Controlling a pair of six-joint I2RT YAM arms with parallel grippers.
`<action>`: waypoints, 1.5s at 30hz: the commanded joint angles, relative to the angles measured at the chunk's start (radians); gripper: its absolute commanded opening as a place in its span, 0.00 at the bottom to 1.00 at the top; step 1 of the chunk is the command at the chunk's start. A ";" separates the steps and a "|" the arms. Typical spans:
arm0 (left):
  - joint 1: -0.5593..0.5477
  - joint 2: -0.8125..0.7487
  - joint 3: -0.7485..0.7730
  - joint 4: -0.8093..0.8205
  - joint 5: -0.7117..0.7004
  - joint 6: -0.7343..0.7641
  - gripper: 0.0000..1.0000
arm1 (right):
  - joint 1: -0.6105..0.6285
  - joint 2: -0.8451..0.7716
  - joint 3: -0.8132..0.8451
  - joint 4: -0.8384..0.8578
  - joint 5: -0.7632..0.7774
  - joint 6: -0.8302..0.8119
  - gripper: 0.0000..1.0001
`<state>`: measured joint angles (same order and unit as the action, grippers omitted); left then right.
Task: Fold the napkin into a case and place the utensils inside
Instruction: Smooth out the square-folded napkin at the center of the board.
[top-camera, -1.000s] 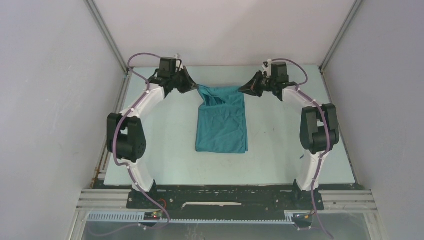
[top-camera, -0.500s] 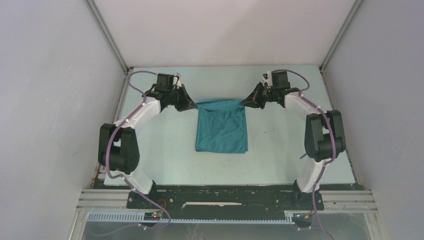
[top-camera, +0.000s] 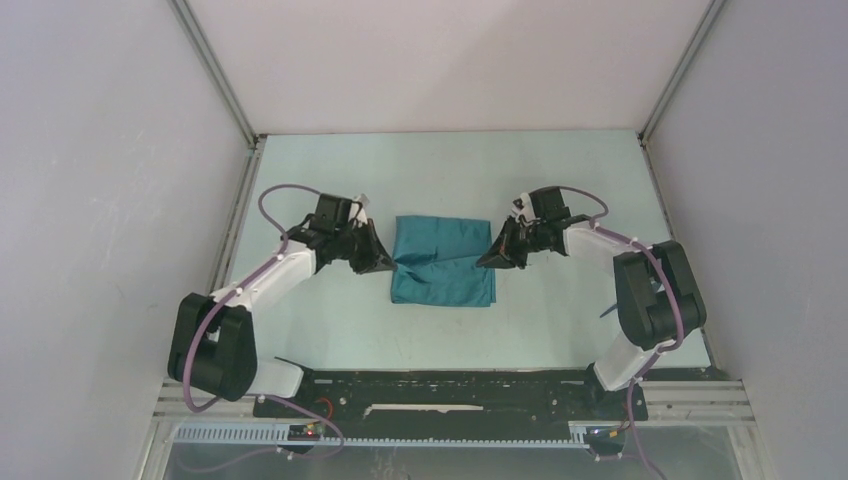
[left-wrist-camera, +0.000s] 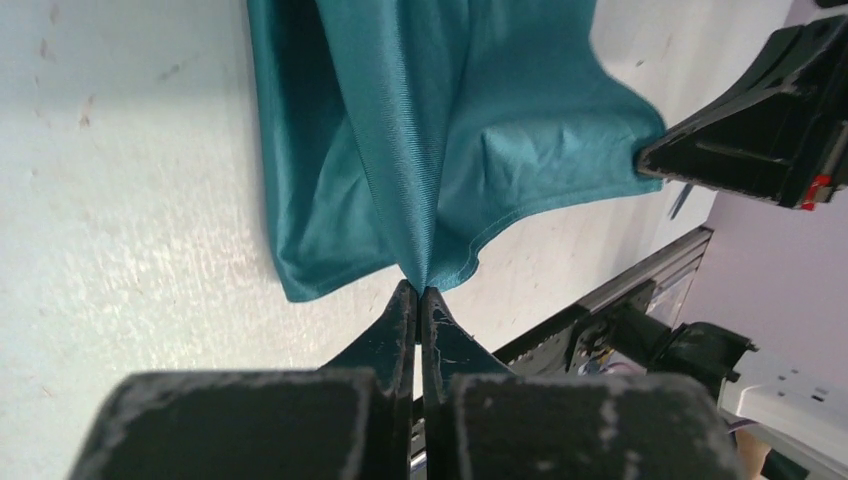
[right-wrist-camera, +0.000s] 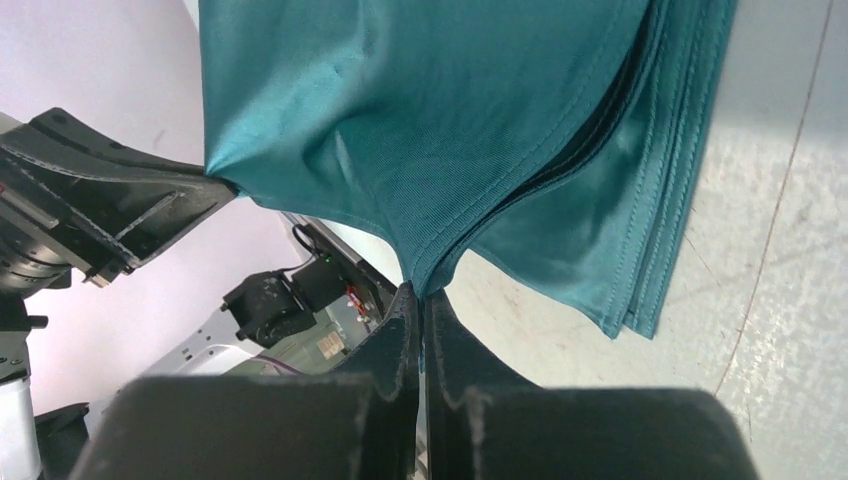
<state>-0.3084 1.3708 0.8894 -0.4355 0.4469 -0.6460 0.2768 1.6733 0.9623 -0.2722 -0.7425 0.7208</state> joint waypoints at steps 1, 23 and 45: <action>-0.025 -0.031 -0.064 0.023 -0.017 0.001 0.00 | 0.010 -0.062 -0.032 0.021 0.016 -0.027 0.00; -0.072 0.027 -0.212 0.113 -0.044 -0.037 0.00 | -0.004 0.003 -0.161 0.077 0.054 -0.075 0.00; -0.073 0.043 -0.248 0.104 -0.065 -0.022 0.13 | 0.033 -0.036 -0.183 -0.028 0.121 -0.100 0.13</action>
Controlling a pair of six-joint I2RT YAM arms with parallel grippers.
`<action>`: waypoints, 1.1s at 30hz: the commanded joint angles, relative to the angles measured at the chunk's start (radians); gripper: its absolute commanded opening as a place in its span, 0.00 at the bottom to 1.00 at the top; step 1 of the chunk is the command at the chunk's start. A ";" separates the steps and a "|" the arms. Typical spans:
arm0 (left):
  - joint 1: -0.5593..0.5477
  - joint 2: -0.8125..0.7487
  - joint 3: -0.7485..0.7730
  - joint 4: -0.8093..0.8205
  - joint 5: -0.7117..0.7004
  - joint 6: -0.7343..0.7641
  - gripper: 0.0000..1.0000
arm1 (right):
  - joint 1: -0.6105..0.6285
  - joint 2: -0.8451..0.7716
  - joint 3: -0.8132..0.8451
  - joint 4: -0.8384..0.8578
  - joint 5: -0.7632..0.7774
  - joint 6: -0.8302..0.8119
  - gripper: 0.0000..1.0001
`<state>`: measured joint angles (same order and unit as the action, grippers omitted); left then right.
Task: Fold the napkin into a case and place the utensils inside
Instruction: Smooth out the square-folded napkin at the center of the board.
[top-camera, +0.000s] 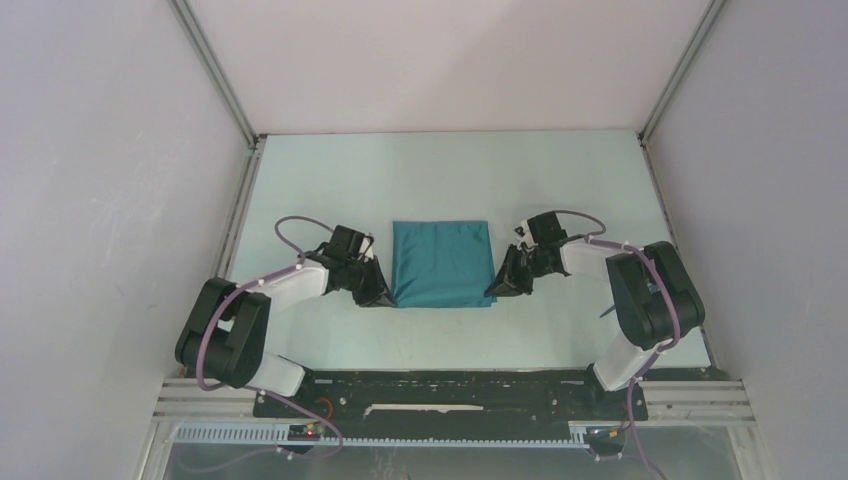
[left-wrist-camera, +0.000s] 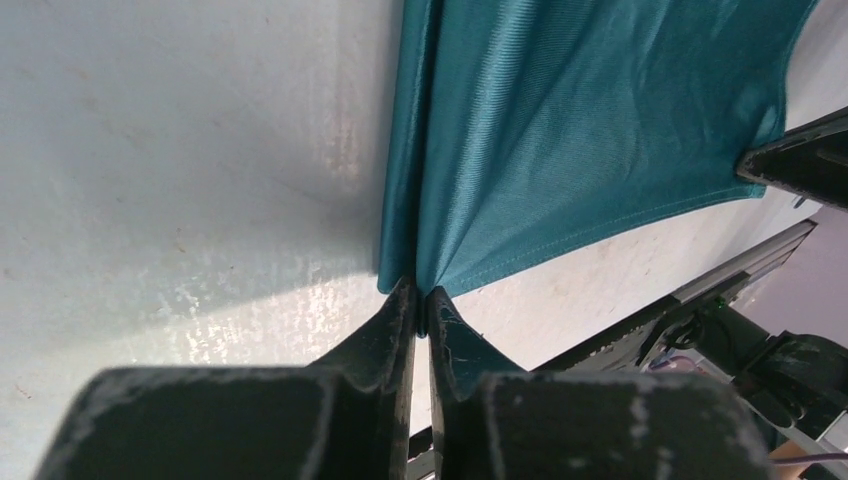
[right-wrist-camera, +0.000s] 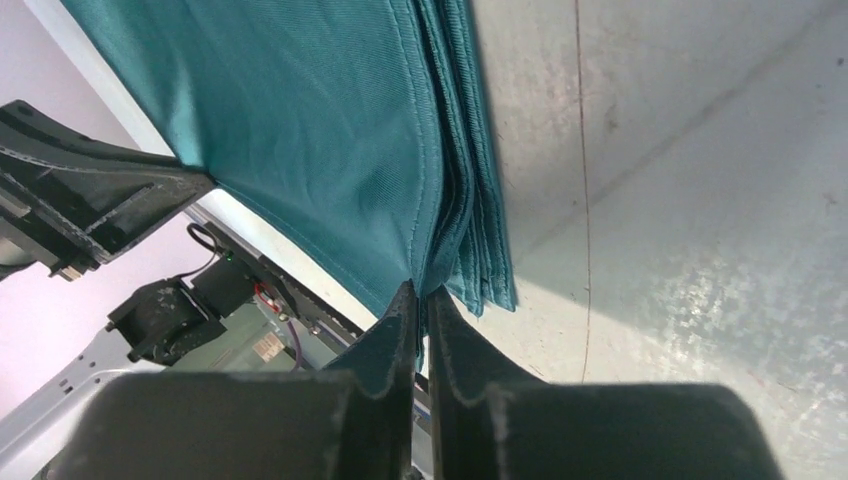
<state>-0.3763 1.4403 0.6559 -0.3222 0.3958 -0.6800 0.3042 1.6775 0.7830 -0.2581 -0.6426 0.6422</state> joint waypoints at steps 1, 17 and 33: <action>-0.006 -0.036 -0.014 -0.015 -0.011 0.015 0.15 | 0.006 -0.051 -0.004 -0.059 0.019 -0.030 0.22; -0.005 -0.111 -0.025 -0.057 -0.016 0.041 0.48 | 0.025 -0.091 -0.033 -0.092 0.072 0.023 0.54; -0.014 0.034 -0.055 0.104 0.017 0.005 0.22 | 0.079 -0.064 0.021 -0.152 0.185 -0.029 0.62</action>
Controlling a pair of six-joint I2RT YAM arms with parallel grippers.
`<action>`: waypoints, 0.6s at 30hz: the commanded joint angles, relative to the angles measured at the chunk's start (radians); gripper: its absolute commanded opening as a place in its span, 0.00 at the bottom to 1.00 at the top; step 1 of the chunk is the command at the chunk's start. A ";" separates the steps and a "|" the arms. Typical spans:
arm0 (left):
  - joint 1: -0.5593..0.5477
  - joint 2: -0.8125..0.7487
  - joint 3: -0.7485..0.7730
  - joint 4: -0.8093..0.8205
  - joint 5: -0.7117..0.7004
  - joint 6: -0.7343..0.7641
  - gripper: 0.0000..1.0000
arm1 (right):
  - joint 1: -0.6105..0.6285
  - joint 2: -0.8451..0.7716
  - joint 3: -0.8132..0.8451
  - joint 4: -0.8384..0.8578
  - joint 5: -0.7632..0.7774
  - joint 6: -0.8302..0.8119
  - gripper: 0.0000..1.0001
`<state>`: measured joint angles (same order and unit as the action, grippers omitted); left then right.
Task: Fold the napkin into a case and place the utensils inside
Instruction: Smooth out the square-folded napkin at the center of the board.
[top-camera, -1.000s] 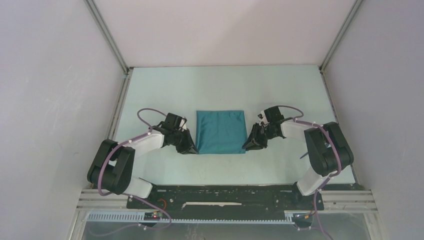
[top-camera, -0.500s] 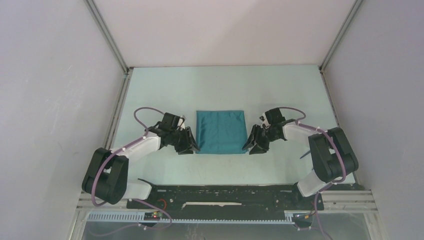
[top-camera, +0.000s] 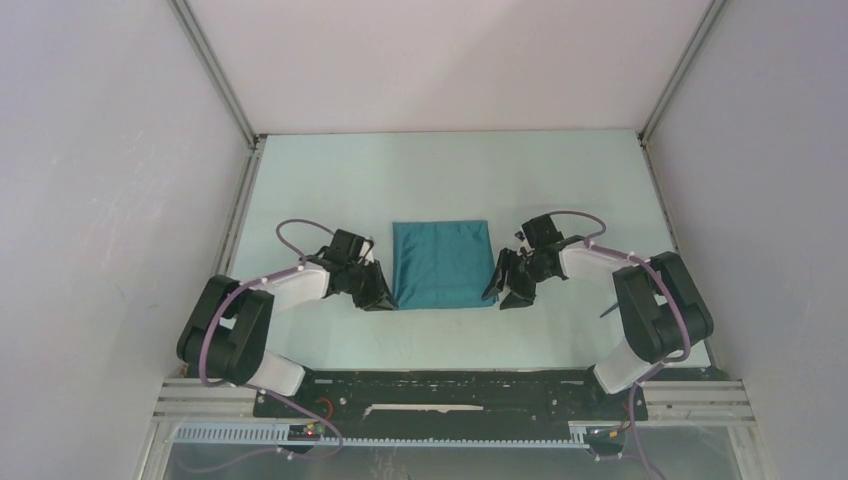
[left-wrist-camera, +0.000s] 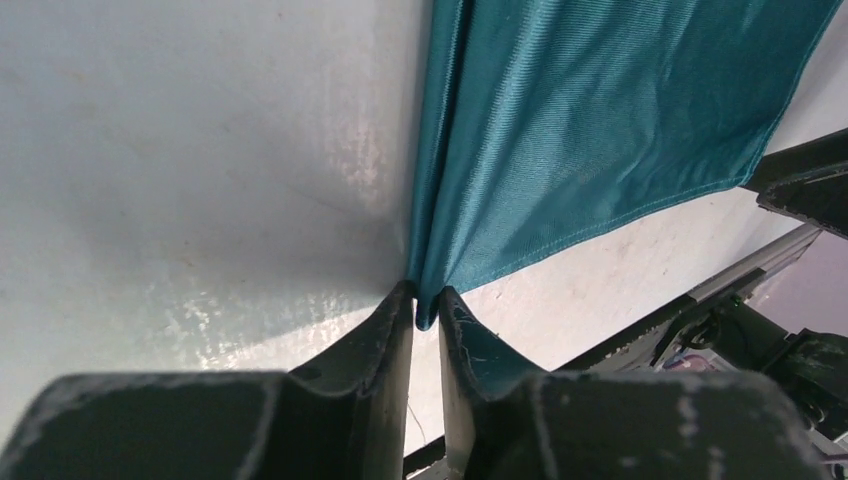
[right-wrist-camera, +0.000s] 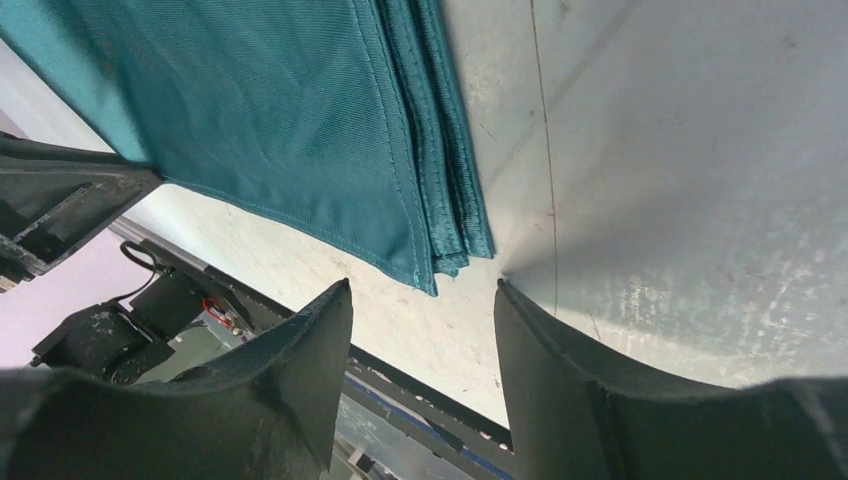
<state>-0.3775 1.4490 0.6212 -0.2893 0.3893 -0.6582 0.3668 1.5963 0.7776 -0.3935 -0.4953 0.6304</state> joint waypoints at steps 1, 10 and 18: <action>-0.016 0.028 -0.026 0.083 0.025 -0.030 0.20 | 0.018 0.016 0.026 -0.009 0.043 -0.015 0.61; -0.048 0.056 -0.038 0.122 0.023 -0.061 0.13 | 0.014 -0.032 0.072 -0.076 0.139 -0.109 0.65; -0.047 0.047 -0.051 0.099 0.009 -0.044 0.19 | -0.064 0.015 0.138 -0.080 0.082 -0.213 0.68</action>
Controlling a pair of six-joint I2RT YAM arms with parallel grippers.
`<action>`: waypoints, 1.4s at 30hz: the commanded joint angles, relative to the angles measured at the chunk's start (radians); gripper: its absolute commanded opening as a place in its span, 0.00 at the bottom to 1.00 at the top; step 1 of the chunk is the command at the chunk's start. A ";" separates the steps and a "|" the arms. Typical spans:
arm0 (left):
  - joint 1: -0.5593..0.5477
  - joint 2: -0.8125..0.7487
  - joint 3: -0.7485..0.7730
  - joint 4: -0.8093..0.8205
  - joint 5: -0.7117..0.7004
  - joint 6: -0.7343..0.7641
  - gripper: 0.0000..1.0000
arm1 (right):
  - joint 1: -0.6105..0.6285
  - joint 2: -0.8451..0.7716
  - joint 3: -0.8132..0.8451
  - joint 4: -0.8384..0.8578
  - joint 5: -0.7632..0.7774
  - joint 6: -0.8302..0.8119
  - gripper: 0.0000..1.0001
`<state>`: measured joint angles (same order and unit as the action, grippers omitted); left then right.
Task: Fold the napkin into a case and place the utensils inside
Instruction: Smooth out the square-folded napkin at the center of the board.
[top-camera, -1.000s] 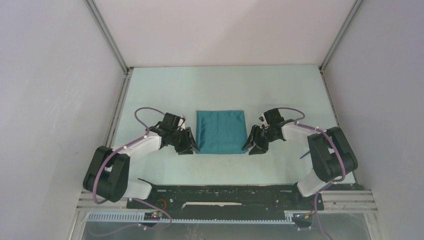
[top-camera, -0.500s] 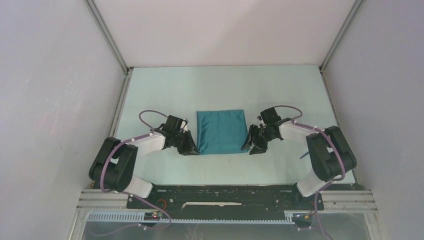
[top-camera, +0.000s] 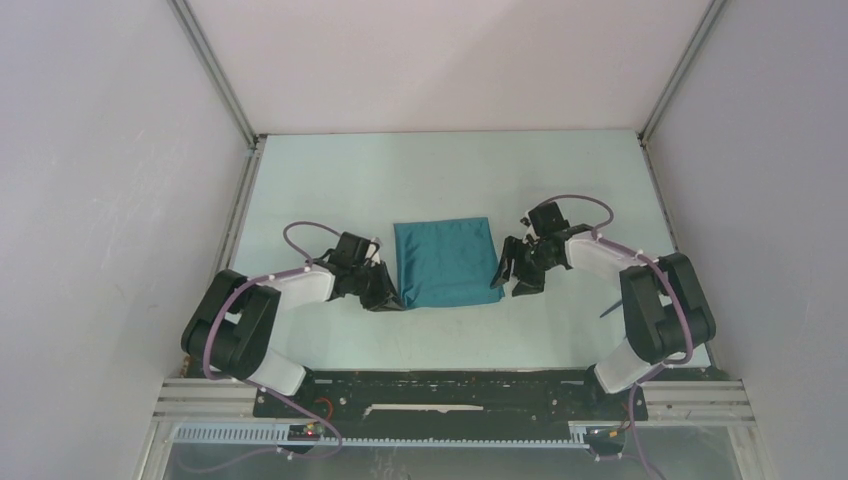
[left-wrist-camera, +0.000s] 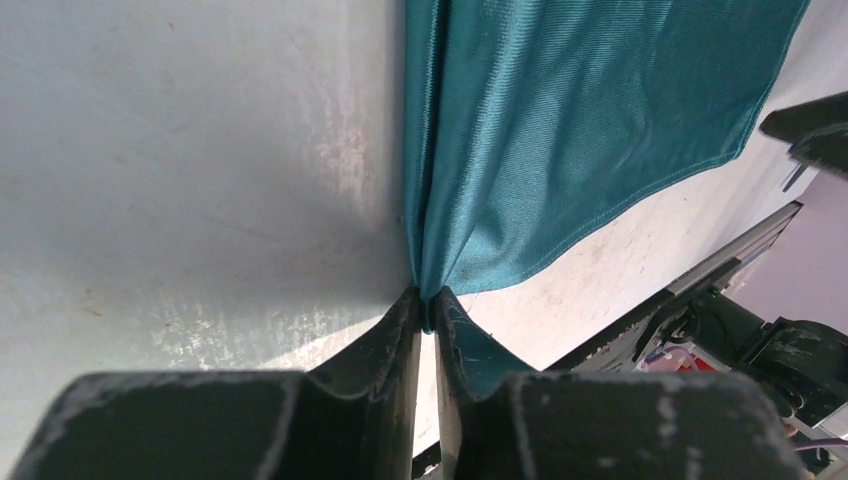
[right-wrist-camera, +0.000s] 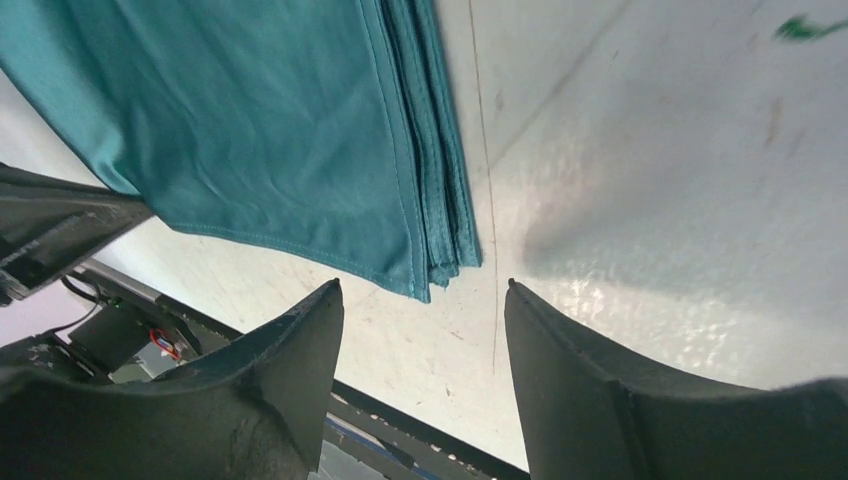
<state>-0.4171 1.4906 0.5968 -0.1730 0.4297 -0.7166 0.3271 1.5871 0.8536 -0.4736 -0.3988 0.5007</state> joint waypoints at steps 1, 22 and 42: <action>-0.008 0.000 -0.028 -0.023 -0.029 0.017 0.21 | -0.025 0.039 0.075 -0.005 -0.019 -0.092 0.68; -0.016 -0.078 0.144 0.022 0.083 -0.101 0.27 | 0.103 0.099 0.212 -0.139 0.248 -0.146 0.54; -0.025 0.039 -0.056 0.208 -0.030 -0.109 0.07 | 0.248 0.531 0.419 0.969 -0.518 0.466 0.77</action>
<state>-0.4423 1.5169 0.5663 -0.0132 0.4370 -0.8230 0.5369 2.0537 1.2064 0.2226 -0.8009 0.8192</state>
